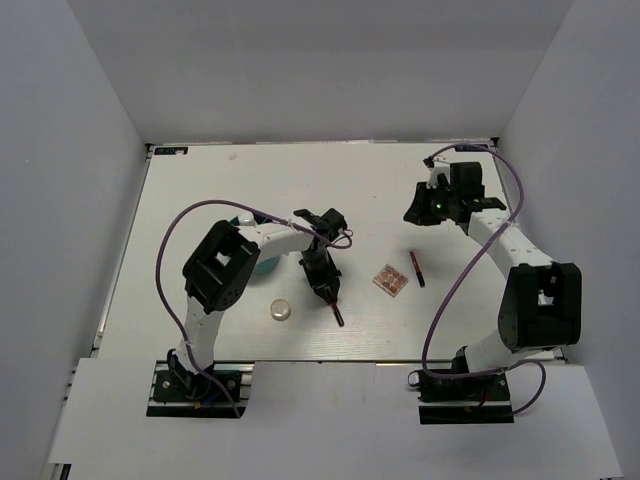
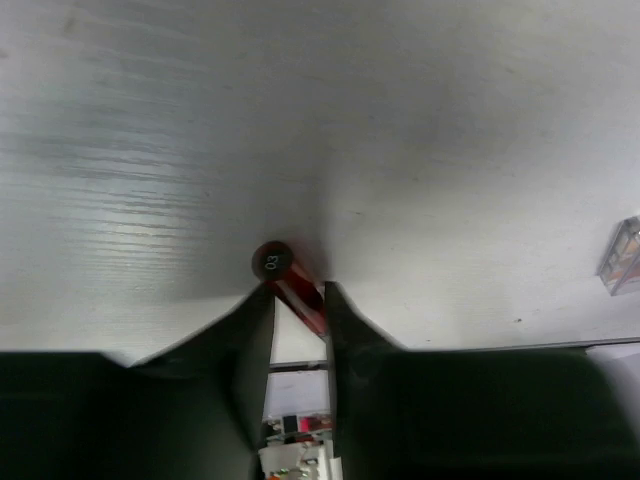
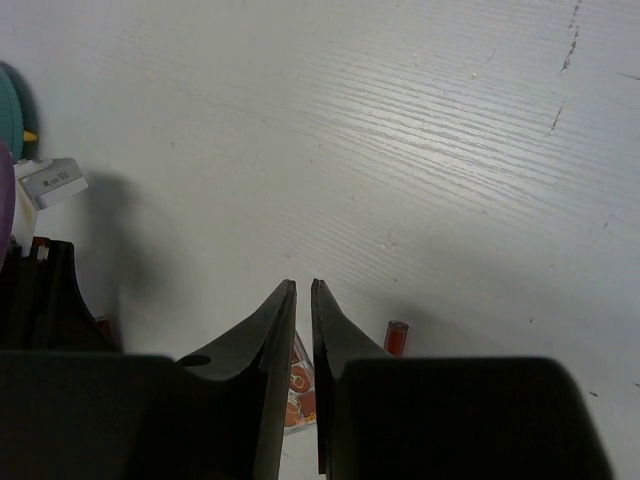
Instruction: Organize the makeup
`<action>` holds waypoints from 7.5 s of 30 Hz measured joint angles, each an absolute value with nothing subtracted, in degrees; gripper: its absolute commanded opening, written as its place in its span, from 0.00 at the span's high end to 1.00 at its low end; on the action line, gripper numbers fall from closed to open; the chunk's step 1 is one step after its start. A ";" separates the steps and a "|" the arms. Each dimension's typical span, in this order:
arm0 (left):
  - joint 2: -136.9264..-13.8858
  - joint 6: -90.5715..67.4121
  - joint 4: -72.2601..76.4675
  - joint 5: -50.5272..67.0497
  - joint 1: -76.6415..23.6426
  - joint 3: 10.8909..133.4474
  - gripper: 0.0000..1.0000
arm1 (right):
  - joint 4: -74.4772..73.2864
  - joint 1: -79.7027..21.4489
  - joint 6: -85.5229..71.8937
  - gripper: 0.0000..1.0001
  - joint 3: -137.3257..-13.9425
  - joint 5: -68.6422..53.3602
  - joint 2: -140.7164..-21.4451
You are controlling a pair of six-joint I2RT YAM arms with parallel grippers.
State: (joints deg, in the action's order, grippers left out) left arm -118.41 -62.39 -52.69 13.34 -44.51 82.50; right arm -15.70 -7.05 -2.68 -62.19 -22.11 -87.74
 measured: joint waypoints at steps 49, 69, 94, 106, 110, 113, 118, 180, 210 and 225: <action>-109.16 -27.05 -57.76 -48.71 -39.42 97.36 1.00 | -15.81 -4.82 -1.08 0.79 -60.53 -27.07 -85.19; -109.03 -30.85 -58.50 -46.46 -39.42 94.85 0.33 | -19.64 -4.89 7.57 0.57 -58.65 -23.68 -85.19; -73.87 -25.58 -29.47 -13.23 -39.88 70.15 0.09 | -30.39 -9.32 15.70 0.49 -60.71 -8.16 -97.06; -63.48 -30.48 -29.67 -14.66 -39.88 65.04 0.09 | -29.50 -13.61 15.29 0.70 -62.13 -2.63 -101.10; -61.43 -31.68 -30.35 -15.70 -39.88 63.86 0.09 | -28.88 -14.74 15.55 0.87 -62.11 -0.23 -101.12; -59.68 -32.64 -31.18 -16.10 -39.88 62.76 0.09 | -29.04 -15.09 16.75 0.95 -62.35 -0.40 -101.12; -54.98 -33.78 -32.18 -16.05 -39.88 59.99 0.09 | -37.28 -15.03 21.96 1.00 -72.12 -9.82 -105.12; -46.44 -39.03 -36.95 -18.20 -39.88 57.82 0.08 | 37.06 -40.53 -26.55 0.78 -87.35 -42.13 -126.43; -48.07 -39.86 -35.57 -15.38 -39.88 56.40 0.18 | 36.88 -36.23 -22.35 0.67 -81.43 -45.50 -118.45; -74.94 -40.45 -39.46 -5.28 -41.45 57.39 0.64 | -8.62 -26.92 4.10 0.80 -85.45 -37.43 -105.45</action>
